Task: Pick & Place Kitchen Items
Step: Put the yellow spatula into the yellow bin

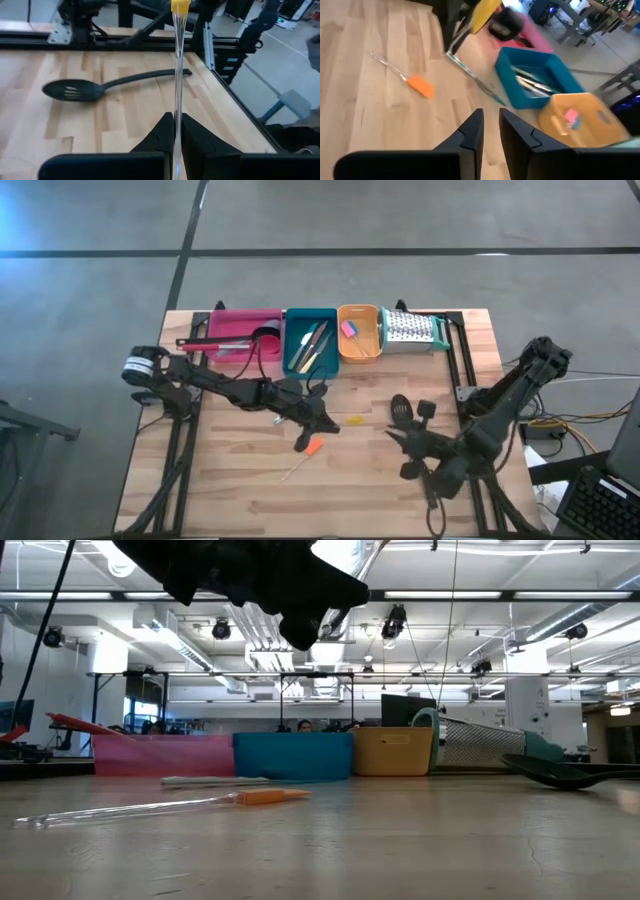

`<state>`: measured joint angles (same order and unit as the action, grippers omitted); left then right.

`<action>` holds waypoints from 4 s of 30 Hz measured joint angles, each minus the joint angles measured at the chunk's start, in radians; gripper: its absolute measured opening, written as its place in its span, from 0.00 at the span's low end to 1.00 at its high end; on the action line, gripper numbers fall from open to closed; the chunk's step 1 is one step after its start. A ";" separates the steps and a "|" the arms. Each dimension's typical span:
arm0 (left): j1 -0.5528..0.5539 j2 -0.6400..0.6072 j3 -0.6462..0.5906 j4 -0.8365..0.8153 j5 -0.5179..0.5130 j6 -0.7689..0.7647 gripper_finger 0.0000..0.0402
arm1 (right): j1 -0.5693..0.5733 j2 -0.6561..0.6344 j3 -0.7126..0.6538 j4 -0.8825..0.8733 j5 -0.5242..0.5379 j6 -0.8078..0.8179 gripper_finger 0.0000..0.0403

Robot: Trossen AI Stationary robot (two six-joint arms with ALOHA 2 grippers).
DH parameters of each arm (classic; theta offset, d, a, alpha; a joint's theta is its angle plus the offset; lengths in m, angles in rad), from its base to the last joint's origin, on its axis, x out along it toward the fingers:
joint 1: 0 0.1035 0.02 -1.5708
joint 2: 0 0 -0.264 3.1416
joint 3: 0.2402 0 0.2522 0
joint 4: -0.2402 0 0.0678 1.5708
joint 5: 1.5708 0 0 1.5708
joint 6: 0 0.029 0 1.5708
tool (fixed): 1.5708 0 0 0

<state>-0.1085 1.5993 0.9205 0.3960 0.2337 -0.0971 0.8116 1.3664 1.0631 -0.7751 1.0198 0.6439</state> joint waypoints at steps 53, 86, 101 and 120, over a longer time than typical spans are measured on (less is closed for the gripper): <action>-0.012 0.000 0.004 -0.001 -0.037 0.048 0.04 | -0.286 0.206 -0.413 1.604 -0.255 -0.553 0.34; -0.017 -0.082 0.011 -0.100 -0.063 0.035 0.26 | -0.352 0.122 -0.334 1.440 -0.307 -0.749 0.02; -0.189 -0.384 -0.095 -0.417 -0.877 -0.020 0.30 | -0.617 0.010 -0.050 0.619 -0.223 -0.639 0.02; -0.227 -0.466 -0.143 -0.415 -0.894 -0.036 0.30 | -1.212 0.337 0.443 0.012 -0.616 -0.568 0.02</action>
<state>-0.3359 1.1337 0.7776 -0.0189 -0.6601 -0.1331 -0.3999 1.7034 1.5056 -0.7636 0.4036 0.0761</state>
